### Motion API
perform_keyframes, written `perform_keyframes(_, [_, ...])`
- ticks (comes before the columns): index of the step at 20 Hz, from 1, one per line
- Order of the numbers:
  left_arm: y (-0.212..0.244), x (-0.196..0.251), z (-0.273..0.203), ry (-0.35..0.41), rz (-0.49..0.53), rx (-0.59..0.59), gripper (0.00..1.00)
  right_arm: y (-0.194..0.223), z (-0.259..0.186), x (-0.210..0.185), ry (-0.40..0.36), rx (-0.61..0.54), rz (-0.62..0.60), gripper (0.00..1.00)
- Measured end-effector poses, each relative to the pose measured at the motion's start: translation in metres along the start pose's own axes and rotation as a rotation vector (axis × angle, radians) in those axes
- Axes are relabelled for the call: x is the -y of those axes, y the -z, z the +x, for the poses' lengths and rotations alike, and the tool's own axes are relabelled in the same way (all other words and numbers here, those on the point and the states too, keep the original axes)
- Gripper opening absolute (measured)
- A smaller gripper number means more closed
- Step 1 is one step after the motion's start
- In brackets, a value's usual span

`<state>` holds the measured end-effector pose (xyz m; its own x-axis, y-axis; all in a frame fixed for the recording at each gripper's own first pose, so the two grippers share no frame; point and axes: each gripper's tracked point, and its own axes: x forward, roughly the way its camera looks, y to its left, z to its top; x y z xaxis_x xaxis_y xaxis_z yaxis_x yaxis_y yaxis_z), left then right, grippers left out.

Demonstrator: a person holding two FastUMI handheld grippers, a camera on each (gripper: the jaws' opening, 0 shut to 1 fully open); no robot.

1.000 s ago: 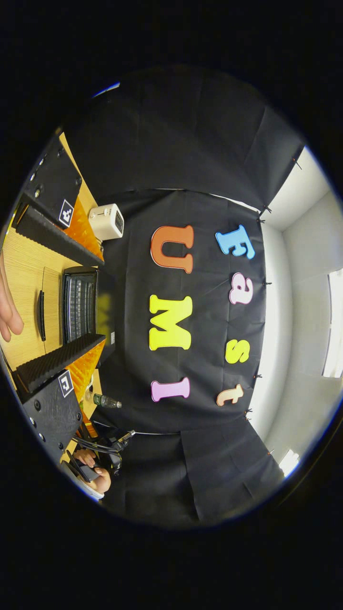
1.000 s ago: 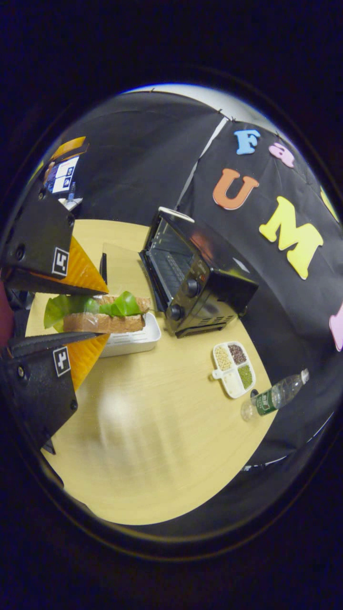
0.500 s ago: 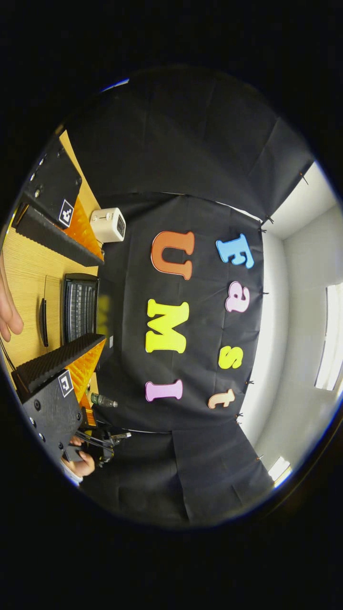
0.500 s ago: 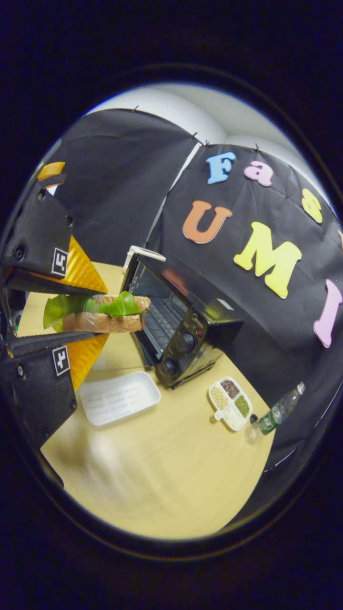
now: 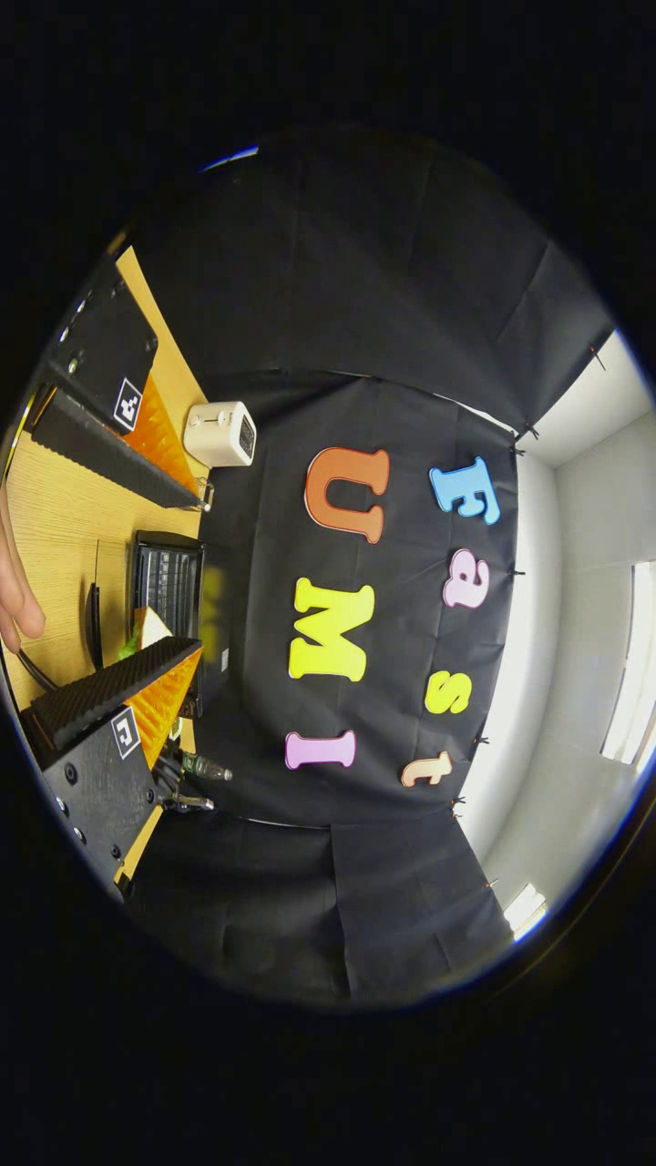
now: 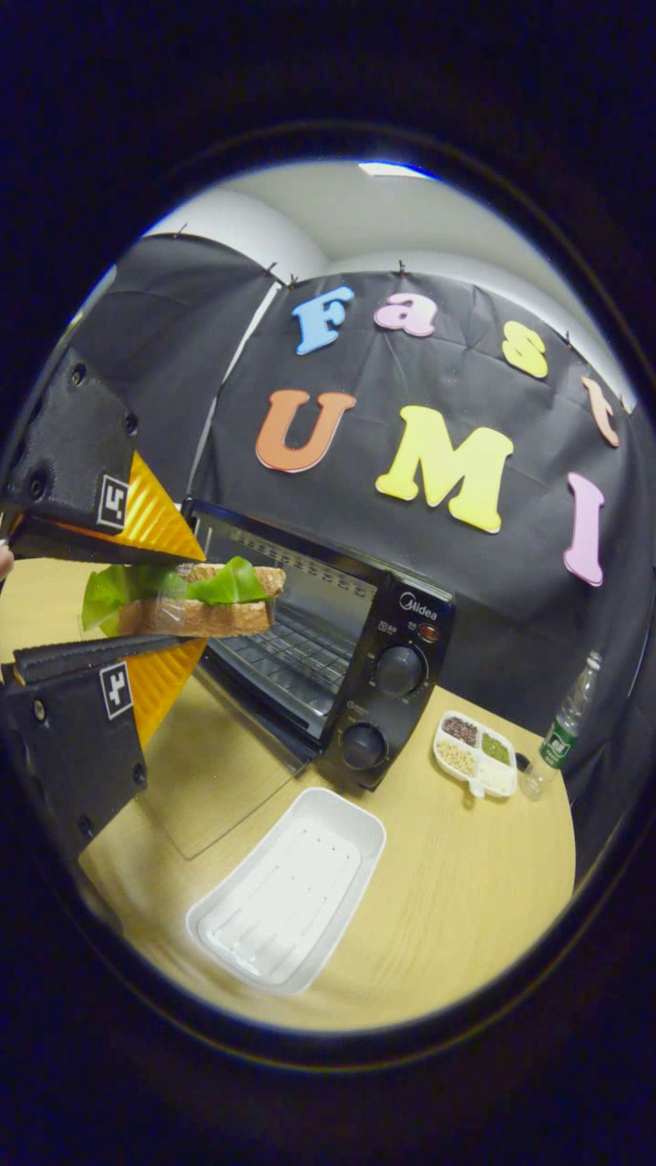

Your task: Open the electric oven with the left hand, put the food in, and close the electric oven.

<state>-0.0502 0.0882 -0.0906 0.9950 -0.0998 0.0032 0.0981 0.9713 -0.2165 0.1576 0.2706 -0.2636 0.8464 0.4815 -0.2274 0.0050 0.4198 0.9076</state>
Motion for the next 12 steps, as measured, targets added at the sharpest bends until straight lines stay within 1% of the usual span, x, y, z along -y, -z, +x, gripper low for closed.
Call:
perform_keyframes(2, [0.005, 0.003, 0.002, 0.027, -0.008, -0.021, 0.94, -0.001, 0.025, -0.008, -0.036, 0.055, -0.001, 0.39])
perform_keyframes(3, [0.006, 0.004, 0.003, 0.039, -0.011, -0.024, 0.94, -0.001, 0.039, -0.011, -0.047, 0.075, -0.012, 0.30])
perform_keyframes(4, [0.006, 0.003, 0.005, 0.047, -0.009, -0.028, 0.94, -0.002, 0.055, -0.010, -0.038, 0.096, -0.025, 0.30])
perform_keyframes(5, [0.007, -0.002, 0.006, 0.039, -0.006, -0.032, 0.94, -0.003, 0.069, -0.007, -0.025, 0.113, -0.035, 0.40])
perform_keyframes(9, [0.009, -0.013, 0.010, 0.029, -0.007, -0.028, 0.94, -0.010, 0.119, -0.003, -0.005, 0.178, -0.063, 0.40])
perform_keyframes(12, [0.020, -0.021, 0.016, 0.022, -0.027, -0.065, 0.94, -0.015, 0.149, 0.012, 0.030, 0.210, -0.085, 0.40])
